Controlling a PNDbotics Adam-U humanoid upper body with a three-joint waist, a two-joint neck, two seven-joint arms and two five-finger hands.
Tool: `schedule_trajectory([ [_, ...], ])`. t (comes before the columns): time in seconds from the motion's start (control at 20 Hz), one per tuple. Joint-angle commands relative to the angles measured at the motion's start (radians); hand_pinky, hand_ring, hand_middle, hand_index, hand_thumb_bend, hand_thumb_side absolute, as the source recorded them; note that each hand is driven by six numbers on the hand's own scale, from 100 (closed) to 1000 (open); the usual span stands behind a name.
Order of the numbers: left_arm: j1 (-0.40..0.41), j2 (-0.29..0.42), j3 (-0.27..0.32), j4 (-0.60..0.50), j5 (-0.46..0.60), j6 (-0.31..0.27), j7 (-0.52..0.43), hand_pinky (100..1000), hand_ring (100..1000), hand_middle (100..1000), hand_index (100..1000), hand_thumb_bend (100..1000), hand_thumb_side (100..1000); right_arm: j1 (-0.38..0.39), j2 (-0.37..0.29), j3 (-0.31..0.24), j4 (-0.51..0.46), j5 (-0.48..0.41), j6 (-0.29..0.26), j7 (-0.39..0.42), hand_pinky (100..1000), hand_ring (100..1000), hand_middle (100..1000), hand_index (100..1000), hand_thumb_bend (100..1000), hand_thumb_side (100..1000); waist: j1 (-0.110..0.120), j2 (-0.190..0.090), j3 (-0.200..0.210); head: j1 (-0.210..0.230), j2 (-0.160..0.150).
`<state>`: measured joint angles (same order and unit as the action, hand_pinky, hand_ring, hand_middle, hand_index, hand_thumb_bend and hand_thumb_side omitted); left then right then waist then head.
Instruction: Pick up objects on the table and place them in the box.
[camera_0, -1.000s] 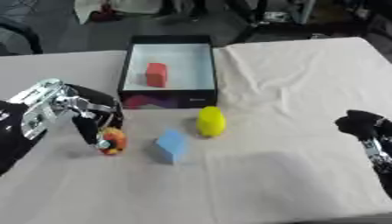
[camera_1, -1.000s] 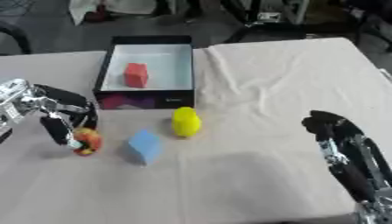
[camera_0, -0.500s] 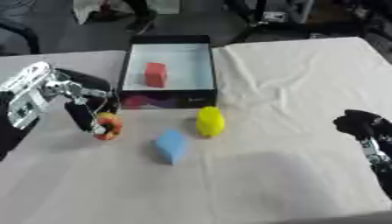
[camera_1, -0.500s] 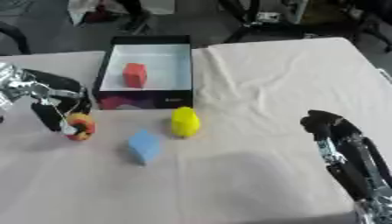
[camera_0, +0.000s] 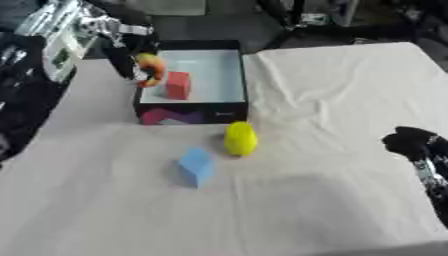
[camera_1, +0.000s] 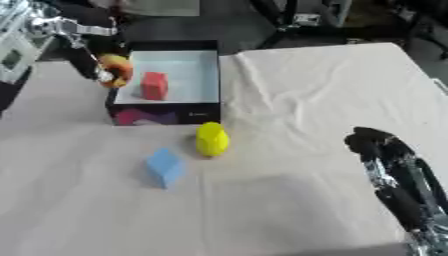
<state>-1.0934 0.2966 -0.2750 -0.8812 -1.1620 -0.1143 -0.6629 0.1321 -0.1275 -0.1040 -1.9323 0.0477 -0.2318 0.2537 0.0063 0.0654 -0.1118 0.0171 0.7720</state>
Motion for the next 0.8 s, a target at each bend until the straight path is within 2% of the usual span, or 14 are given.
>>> schedule_trajectory([
  [0.05, -0.034, -0.071, 0.081, 0.101, -0.157, 0.038, 0.165, 605, 504, 555, 662, 159, 255, -0.010, -0.003, 0.002, -0.009, -0.008, -0.002, 0.006, 803, 767, 671, 789, 100, 642, -0.016, -0.020, -0.005, 0.013, -0.002],
  [0.15, -0.031, -0.102, 0.107, 0.131, -0.221, 0.071, 0.288, 695, 629, 703, 785, 190, 351, -0.013, -0.001, 0.003, -0.008, -0.010, -0.001, 0.008, 803, 768, 672, 789, 100, 642, -0.017, -0.017, -0.010, 0.018, -0.002],
  [0.2, -0.029, -0.111, 0.114, 0.141, -0.240, 0.083, 0.345, 722, 694, 759, 830, 245, 466, -0.015, -0.001, 0.003, -0.008, -0.011, -0.001, 0.008, 804, 768, 672, 789, 100, 642, -0.017, -0.017, -0.011, 0.019, -0.002],
  [0.3, -0.025, -0.119, 0.117, 0.151, -0.256, 0.099, 0.437, 750, 764, 825, 881, 344, 625, -0.016, 0.000, 0.003, -0.007, -0.012, 0.000, 0.009, 804, 768, 672, 789, 100, 642, -0.017, -0.016, -0.012, 0.018, -0.002],
  [0.4, -0.024, -0.115, 0.114, 0.151, -0.255, 0.111, 0.496, 778, 808, 871, 905, 398, 728, -0.017, 0.000, 0.002, -0.007, -0.012, 0.000, 0.009, 804, 768, 672, 789, 100, 642, -0.017, -0.016, -0.011, 0.016, -0.002],
  [0.5, -0.025, -0.104, 0.110, 0.133, -0.243, 0.120, 0.535, 780, 805, 867, 906, 400, 746, -0.016, -0.001, 0.002, -0.007, -0.012, 0.000, 0.009, 804, 768, 673, 789, 100, 640, -0.017, -0.017, -0.009, 0.014, -0.002],
  [0.55, -0.025, -0.093, 0.107, 0.115, -0.225, 0.117, 0.549, 768, 781, 845, 897, 392, 742, -0.015, -0.001, 0.002, -0.007, -0.012, -0.001, 0.010, 804, 768, 673, 789, 100, 639, -0.018, -0.018, -0.008, 0.013, -0.002],
  [0.6, -0.025, -0.081, 0.102, 0.096, -0.201, 0.107, 0.555, 735, 716, 793, 869, 369, 734, -0.015, -0.001, 0.001, -0.007, -0.012, -0.001, 0.010, 804, 769, 673, 789, 100, 639, -0.018, -0.018, -0.006, 0.012, -0.002],
  [0.7, -0.024, -0.038, 0.072, 0.039, -0.102, 0.035, 0.519, 711, 645, 741, 833, 343, 726, -0.013, -0.002, -0.001, -0.008, -0.011, -0.001, 0.008, 804, 769, 673, 789, 100, 641, -0.016, -0.019, -0.004, 0.007, -0.002],
  [0.8, -0.023, 0.031, 0.017, -0.046, 0.023, -0.060, 0.421, 718, 646, 733, 822, 342, 712, -0.012, -0.004, -0.003, -0.008, -0.008, 0.000, 0.006, 804, 769, 674, 789, 100, 641, -0.012, -0.019, 0.000, 0.001, -0.002],
])
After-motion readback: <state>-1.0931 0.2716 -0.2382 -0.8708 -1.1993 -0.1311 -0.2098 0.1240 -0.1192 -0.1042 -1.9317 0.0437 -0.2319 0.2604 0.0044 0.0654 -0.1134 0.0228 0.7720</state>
